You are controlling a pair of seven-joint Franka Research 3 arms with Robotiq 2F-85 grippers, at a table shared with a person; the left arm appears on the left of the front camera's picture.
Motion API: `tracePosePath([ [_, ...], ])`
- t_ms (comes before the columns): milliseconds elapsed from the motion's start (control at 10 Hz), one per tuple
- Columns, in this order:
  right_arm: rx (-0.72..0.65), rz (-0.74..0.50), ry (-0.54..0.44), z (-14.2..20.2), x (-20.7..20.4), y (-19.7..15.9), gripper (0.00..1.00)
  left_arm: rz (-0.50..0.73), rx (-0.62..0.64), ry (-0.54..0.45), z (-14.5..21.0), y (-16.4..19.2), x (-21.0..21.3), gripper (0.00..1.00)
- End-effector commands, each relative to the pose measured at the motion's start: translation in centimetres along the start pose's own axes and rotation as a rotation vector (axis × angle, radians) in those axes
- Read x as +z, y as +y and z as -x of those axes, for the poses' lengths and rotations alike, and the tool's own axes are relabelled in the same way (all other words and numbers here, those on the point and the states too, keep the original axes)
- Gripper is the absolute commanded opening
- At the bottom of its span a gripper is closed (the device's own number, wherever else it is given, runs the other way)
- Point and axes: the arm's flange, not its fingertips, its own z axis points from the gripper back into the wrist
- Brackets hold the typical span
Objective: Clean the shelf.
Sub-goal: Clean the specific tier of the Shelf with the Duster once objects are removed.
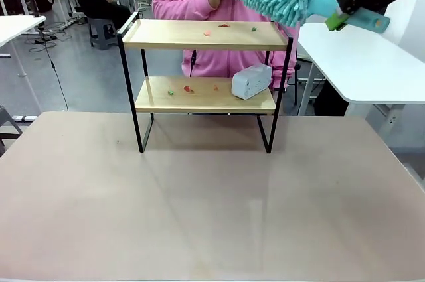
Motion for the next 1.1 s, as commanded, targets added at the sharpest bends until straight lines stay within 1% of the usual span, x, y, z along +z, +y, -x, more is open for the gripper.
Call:
tracePosePath([
  [0,-0.100,0.112,0.003,-0.7,0.0,1.2,0.12,0.014,-0.024,-0.012,0.0,0.0,-0.1,1.00],
  [300,-0.153,0.163,0.023,-1.6,-2.3,1.2,0.12,0.014,-0.024,-0.012,0.0,0.0,-0.1,1.00],
  [600,-0.235,0.203,-0.039,-3.7,-5.5,0.2,0.12,0.014,-0.024,-0.012,0.0,0.0,-0.1,1.00],
  [1000,-0.214,0.198,-0.003,-5.1,-7.7,1.1,0.12,0.014,-0.024,-0.012,0.0,0.0,-0.1,1.00],
])
